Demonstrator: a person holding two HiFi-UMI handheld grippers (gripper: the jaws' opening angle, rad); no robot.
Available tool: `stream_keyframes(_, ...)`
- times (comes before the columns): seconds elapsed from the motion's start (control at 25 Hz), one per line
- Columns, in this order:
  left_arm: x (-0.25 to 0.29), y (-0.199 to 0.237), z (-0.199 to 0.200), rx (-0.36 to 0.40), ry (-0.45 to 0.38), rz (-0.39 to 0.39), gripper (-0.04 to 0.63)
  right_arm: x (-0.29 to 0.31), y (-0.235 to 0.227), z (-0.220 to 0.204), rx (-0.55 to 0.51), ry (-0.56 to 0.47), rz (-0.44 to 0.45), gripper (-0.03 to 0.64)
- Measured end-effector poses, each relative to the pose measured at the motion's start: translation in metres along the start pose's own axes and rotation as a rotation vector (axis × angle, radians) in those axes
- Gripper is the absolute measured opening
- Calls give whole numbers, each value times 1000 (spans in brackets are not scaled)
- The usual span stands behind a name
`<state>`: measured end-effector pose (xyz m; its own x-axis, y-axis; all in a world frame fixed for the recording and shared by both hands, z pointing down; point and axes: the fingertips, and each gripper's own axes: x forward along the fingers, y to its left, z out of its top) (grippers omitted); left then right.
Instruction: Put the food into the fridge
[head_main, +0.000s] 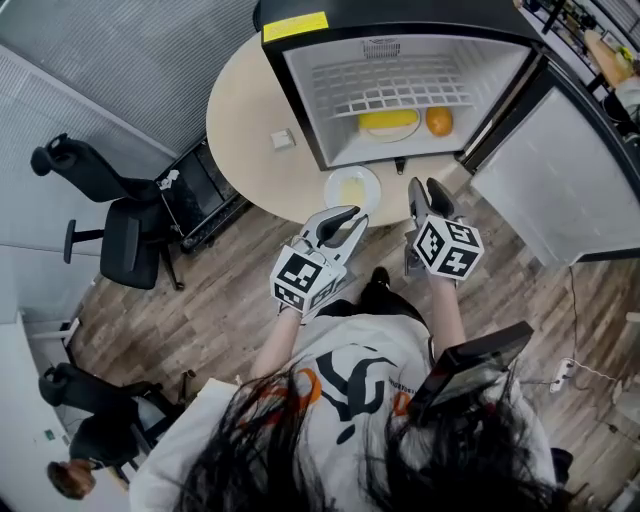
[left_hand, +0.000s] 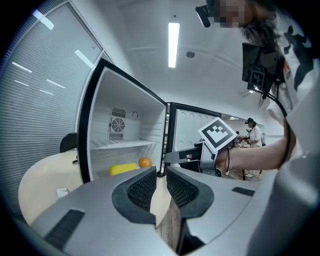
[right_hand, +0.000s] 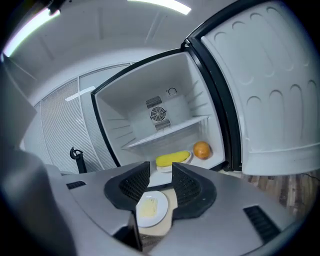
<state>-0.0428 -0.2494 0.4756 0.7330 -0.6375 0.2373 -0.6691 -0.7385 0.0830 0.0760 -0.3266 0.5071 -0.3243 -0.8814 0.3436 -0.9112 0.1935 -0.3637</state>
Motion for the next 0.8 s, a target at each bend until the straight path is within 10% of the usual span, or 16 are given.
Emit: stream_keyframes(0.8,-70,-81,-28,-41,-27,-90,63,-148,42,-62,95,5,-40,86)
